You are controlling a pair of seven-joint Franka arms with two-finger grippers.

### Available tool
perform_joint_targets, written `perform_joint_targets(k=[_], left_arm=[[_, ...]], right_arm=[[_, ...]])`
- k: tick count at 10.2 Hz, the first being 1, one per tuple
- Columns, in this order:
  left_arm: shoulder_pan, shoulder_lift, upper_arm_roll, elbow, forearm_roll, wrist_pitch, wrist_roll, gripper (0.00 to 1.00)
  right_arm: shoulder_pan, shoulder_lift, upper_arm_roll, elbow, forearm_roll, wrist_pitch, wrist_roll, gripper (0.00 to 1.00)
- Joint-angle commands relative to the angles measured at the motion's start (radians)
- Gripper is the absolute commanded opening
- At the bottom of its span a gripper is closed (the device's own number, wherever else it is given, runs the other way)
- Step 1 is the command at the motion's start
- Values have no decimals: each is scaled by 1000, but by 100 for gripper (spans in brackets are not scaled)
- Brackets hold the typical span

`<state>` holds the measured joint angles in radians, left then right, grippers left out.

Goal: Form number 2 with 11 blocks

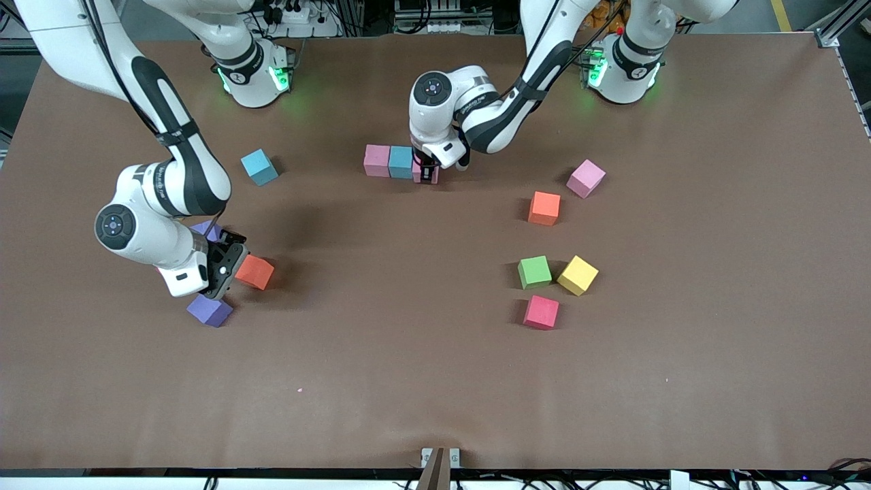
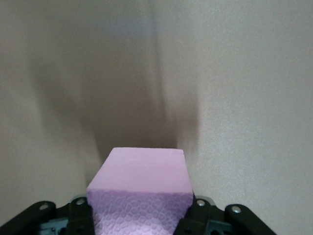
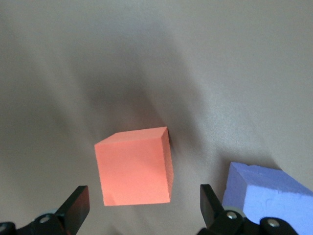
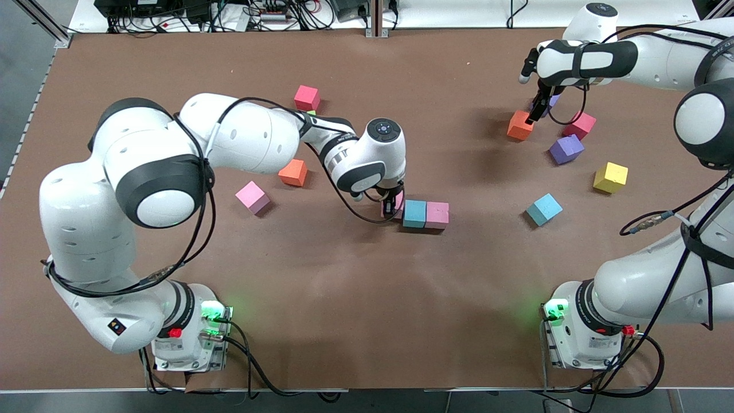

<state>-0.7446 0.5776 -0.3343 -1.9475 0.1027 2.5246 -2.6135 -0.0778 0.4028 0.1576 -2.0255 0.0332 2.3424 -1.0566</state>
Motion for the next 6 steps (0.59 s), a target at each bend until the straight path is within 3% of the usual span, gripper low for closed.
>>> perform_joint_targets(k=[1, 6], left_arm=[[-13, 14, 4, 2, 19, 20, -43, 3], [-27, 21, 4, -1, 17, 22, -66, 6]], right_arm=[[3, -1, 16, -8, -7, 12, -31, 100], [9, 28, 16, -71, -26, 158, -85, 100]])
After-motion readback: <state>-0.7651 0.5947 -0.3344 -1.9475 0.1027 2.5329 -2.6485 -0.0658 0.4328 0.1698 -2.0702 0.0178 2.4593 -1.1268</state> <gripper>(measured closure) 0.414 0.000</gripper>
